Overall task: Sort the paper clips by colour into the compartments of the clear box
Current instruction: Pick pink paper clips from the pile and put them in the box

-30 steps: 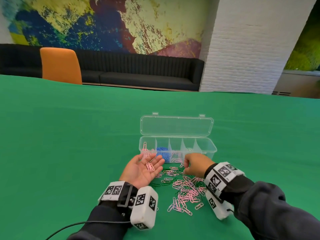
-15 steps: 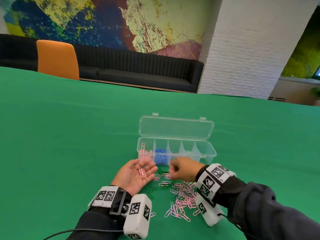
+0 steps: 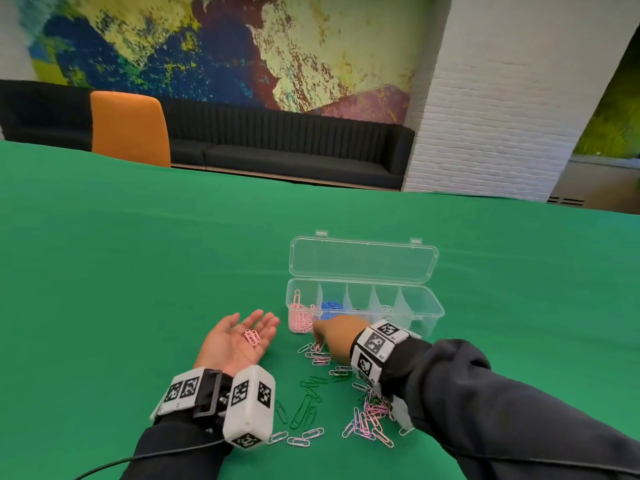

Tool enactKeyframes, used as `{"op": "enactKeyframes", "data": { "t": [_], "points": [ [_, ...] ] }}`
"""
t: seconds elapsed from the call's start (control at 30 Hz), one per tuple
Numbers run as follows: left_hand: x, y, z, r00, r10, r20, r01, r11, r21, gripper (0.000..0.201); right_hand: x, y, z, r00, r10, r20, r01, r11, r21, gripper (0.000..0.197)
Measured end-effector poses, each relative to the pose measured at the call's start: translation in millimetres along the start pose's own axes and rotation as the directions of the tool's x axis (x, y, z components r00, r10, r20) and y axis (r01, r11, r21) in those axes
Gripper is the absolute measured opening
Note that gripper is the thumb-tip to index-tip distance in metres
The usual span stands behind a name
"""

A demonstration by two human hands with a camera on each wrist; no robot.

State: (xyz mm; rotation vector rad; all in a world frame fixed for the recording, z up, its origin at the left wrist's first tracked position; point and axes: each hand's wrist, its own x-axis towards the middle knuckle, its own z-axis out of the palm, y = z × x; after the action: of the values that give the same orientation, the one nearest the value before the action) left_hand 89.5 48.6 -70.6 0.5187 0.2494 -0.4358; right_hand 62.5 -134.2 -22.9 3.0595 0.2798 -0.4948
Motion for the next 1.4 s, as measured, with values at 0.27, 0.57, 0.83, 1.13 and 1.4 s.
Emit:
{"op": "enactKeyframes", "data": {
  "t": [0.27, 0.57, 0.83, 1.13, 1.4],
  "points": [
    [-0.6, -18.6, 10.3, 0.999, -0.050, 0.016, 0.048, 0.993, 0.111, 0.033, 6.0, 10.4, -1.9, 0.999, 0.054, 0.008, -0.054, 0.998, -0.028, 0.030],
    [0.2, -29.4, 12.4, 0.998, -0.062, -0.006, 0.062, 0.988, 0.141, 0.032, 14.6, -1.2, 4.9, 0.992, 0.127, 0.020, -0.126, 0.991, -0.038, 0.017],
    [1.1, -36.6, 15.9, 0.997, -0.081, -0.018, 0.083, 0.971, 0.225, 0.030, 1.1, 11.8, 3.5, 0.990, 0.125, 0.068, -0.136, 0.973, 0.187, 0.010],
    [-1.2, -43.1, 20.8, 0.992, -0.127, -0.011, 0.125, 0.954, 0.272, 0.033, -17.3, 18.1, -24.6, 0.996, 0.078, -0.046, -0.021, 0.696, 0.718, 0.017],
    [0.6, -20.0, 10.4, 0.997, -0.070, -0.015, 0.070, 0.998, -0.012, 0.033, -17.6, -2.9, 0.2, 1.000, 0.011, 0.025, -0.018, 0.959, 0.282, 0.014]
  ]
}}
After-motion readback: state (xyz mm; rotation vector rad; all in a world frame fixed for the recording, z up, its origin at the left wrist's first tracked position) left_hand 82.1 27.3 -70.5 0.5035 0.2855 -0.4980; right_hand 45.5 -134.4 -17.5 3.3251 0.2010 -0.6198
